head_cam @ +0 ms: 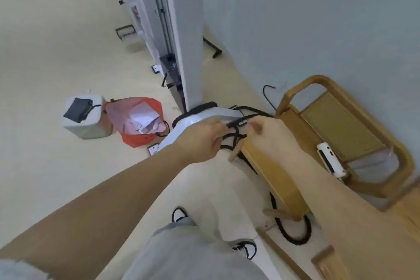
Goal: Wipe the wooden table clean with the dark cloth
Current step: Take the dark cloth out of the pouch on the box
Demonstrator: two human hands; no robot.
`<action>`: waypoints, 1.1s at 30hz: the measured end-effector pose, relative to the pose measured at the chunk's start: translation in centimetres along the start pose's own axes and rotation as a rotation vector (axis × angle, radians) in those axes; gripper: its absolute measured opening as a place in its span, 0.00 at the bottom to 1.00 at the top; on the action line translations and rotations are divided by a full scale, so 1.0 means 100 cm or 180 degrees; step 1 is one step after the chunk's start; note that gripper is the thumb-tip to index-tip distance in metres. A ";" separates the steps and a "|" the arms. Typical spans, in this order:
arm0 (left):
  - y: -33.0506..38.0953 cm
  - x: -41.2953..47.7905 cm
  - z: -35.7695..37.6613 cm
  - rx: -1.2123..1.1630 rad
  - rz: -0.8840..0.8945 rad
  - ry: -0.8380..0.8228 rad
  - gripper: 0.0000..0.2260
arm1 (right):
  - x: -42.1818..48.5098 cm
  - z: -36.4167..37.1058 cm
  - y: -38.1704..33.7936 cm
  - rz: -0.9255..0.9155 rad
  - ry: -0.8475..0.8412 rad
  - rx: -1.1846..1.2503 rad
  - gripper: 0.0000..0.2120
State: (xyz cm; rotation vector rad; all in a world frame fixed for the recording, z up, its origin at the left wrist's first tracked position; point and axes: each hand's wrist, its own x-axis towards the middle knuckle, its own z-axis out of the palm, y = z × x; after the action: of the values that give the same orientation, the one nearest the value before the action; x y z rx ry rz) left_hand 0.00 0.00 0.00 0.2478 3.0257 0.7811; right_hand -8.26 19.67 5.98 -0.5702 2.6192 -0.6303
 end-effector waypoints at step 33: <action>-0.463 -0.246 -0.175 -0.1296 -0.3944 0.1374 0.14 | 0.329 0.310 -0.541 -0.2278 -0.1973 -0.0906 0.11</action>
State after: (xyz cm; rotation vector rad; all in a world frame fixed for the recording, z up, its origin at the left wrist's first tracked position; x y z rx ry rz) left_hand 16.46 -52.15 -7.77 -1.7363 2.3912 1.2440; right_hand -6.22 -50.40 -1.49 -1.5405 1.8853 -0.1978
